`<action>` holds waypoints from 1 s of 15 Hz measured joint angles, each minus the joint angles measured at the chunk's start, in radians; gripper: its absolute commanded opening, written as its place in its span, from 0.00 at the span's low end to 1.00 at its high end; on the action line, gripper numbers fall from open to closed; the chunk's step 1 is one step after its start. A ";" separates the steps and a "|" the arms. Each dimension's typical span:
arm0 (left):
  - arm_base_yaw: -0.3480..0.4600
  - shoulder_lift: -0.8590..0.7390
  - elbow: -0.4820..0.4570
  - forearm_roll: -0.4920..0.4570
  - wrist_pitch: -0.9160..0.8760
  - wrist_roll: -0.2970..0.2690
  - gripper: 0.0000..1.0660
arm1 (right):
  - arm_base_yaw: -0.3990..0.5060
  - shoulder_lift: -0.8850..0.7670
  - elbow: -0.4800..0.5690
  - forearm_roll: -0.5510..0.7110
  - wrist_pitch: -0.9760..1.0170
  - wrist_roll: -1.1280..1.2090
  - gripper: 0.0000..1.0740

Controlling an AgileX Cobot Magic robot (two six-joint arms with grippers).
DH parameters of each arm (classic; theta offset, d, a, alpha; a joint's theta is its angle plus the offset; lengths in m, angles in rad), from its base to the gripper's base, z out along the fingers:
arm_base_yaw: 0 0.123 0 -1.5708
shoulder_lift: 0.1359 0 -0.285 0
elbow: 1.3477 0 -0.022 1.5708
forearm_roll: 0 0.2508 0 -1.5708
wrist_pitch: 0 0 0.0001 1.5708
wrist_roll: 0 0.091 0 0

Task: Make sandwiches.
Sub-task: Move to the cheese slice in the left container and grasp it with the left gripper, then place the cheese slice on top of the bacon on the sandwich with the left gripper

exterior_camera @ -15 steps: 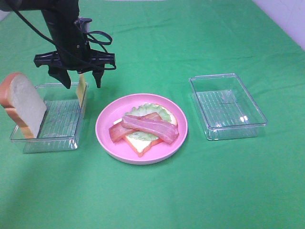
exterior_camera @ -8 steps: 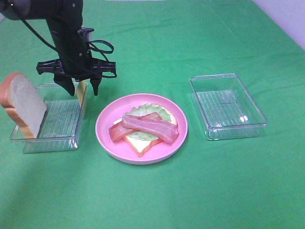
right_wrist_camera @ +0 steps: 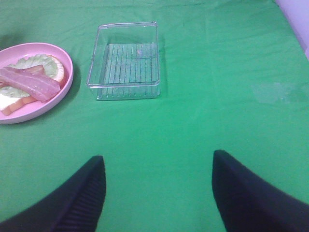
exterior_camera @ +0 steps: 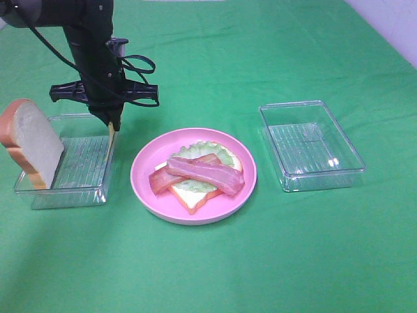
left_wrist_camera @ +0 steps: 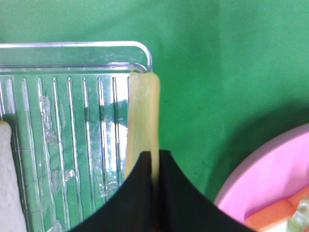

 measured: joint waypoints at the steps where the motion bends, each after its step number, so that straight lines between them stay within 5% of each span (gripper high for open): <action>1: 0.000 0.000 0.000 0.000 0.000 0.000 0.00 | 0.000 0.000 0.000 0.000 0.000 0.000 0.56; 7: 0.000 -0.039 -0.001 -0.007 0.056 0.000 0.00 | 0.000 0.000 0.000 0.000 0.000 -0.004 0.56; 10: 0.000 -0.129 -0.012 -0.084 0.055 0.044 0.00 | 0.000 0.000 0.000 0.000 0.000 -0.004 0.56; 11: 0.000 -0.155 -0.012 -0.187 0.053 0.096 0.00 | 0.000 0.000 0.000 0.000 0.000 -0.004 0.56; 13: 0.000 -0.155 -0.012 -0.517 0.045 0.314 0.00 | 0.000 0.000 0.000 0.000 0.000 -0.004 0.56; 14: 0.000 -0.155 -0.012 -0.517 0.045 0.314 0.00 | 0.000 0.000 0.000 0.000 0.000 -0.004 0.56; 15: 0.000 -0.141 -0.012 -0.683 0.044 0.451 0.00 | 0.000 0.000 0.000 0.000 0.000 -0.004 0.56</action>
